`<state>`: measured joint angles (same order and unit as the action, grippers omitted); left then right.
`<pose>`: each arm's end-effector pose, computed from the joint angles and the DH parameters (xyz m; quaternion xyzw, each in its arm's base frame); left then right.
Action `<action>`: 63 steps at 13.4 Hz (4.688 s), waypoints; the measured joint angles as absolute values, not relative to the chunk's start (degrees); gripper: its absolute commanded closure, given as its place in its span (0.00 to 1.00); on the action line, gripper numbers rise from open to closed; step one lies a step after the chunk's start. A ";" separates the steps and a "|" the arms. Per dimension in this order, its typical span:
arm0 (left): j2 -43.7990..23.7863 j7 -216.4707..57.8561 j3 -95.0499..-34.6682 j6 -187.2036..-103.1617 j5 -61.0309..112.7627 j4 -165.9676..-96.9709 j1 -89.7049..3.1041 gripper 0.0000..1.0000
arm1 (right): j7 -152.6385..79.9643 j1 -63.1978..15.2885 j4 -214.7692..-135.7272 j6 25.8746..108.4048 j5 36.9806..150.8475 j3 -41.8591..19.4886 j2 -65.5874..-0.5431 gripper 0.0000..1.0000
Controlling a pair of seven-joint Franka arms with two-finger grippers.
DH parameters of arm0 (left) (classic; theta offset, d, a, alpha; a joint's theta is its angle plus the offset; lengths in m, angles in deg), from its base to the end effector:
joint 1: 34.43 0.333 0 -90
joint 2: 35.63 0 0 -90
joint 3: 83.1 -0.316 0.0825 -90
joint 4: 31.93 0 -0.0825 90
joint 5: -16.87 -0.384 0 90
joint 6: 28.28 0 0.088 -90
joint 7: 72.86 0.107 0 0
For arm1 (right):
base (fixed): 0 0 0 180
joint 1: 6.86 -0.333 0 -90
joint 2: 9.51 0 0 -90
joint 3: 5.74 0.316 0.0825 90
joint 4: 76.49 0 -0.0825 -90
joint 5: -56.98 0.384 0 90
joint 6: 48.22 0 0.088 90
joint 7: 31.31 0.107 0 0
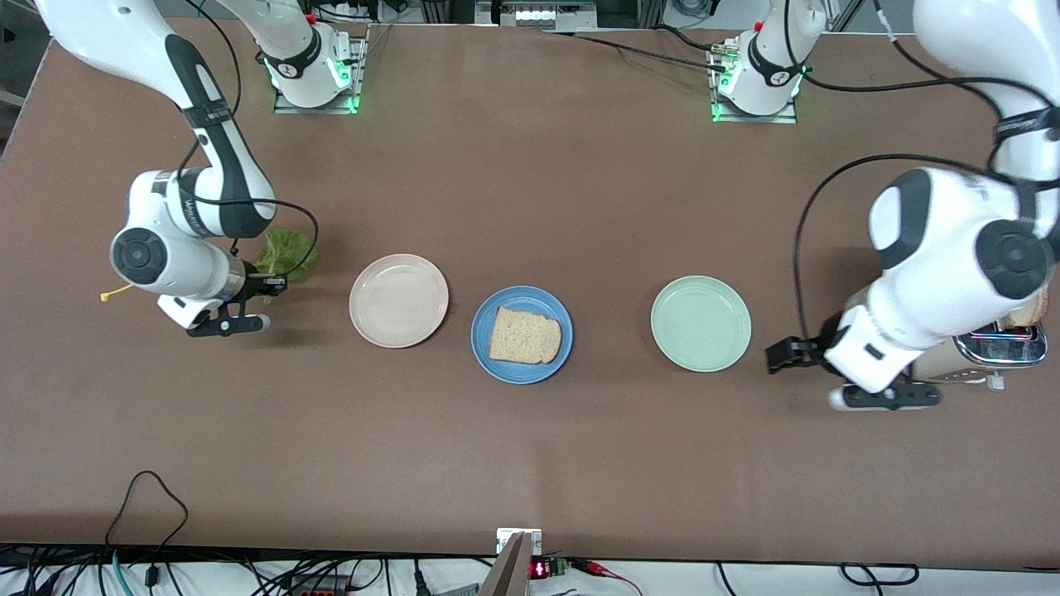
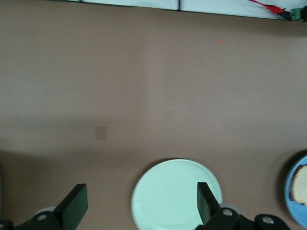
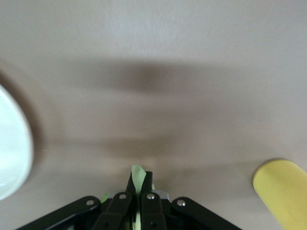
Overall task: Make sandwich in blue plate with both arms
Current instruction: 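Carry the lettuce leaf onto the toast with the right gripper, then release the lettuce and withdraw the right gripper toward its base, then reach down and grasp the yellow squeeze bottle with the right gripper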
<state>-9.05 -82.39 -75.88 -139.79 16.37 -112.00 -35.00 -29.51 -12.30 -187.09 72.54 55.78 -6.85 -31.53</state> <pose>0.6987 -0.0789 0.4506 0.9985 0.0216 0.0401 0.0301 0.5959 0.0445 0.2730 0.9942 0.0285 -0.1025 0.0176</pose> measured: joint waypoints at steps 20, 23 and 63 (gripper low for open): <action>-32.24 -74.69 -77.26 -119.85 15.33 -124.59 -30.07 0.00 | 51.87 -37.82 -156.44 82.87 83.12 -6.32 -54.17 0.98; -32.65 -74.73 -77.26 -119.67 15.33 -124.61 -30.07 0.00 | 52.88 -39.37 -156.30 84.19 83.55 -6.25 -56.02 0.71; -32.95 -76.14 -77.03 -119.10 15.33 -124.78 -30.45 0.00 | -72.64 8.58 -193.13 57.83 57.49 -9.44 -7.47 0.00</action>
<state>-32.95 -76.14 -77.03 -119.10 15.33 -124.78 -30.45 -72.64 8.58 -193.13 57.83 57.49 -9.44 -7.47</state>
